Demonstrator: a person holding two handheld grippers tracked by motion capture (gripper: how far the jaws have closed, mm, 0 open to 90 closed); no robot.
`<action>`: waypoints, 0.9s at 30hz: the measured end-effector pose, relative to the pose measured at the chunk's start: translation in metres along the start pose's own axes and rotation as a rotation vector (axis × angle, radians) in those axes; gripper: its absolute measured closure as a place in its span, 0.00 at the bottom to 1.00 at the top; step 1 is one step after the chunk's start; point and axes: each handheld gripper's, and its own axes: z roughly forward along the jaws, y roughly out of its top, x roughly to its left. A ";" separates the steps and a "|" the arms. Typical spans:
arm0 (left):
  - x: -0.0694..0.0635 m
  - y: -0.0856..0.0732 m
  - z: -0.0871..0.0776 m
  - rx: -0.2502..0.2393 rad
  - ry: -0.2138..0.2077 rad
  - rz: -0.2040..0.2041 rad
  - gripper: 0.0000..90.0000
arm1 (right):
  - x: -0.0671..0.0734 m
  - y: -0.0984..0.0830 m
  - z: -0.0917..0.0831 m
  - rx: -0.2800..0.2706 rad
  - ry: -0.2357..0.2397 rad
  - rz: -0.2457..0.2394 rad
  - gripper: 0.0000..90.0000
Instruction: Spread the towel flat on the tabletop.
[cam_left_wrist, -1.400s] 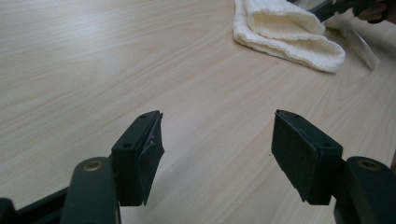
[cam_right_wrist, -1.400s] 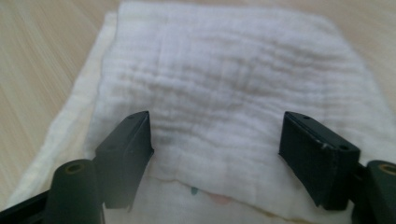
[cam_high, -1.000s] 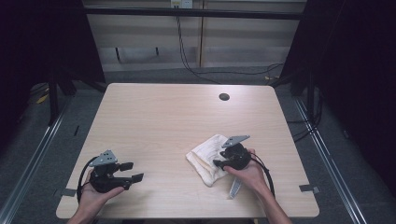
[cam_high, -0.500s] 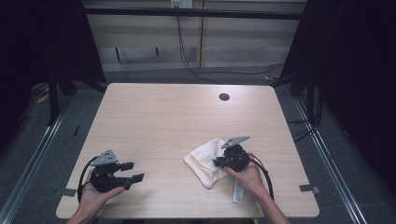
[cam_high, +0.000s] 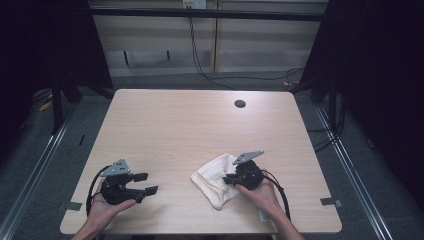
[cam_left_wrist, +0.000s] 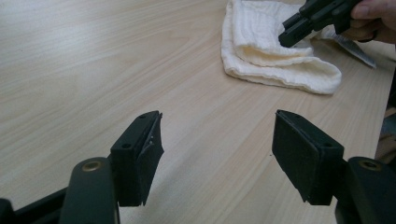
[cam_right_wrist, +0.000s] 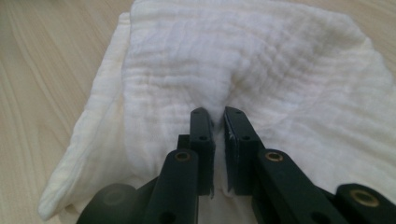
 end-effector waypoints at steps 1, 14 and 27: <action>0.001 0.001 0.002 0.006 0.001 0.002 0.36 | 0.001 0.000 0.001 -0.006 0.013 0.016 0.92; -0.001 0.001 0.001 -0.005 -0.005 -0.007 0.37 | 0.031 0.005 0.010 0.015 0.049 -0.022 0.92; -0.024 0.017 0.007 -0.020 -0.115 0.038 0.57 | 0.047 0.015 -0.003 -0.053 0.096 -0.043 0.67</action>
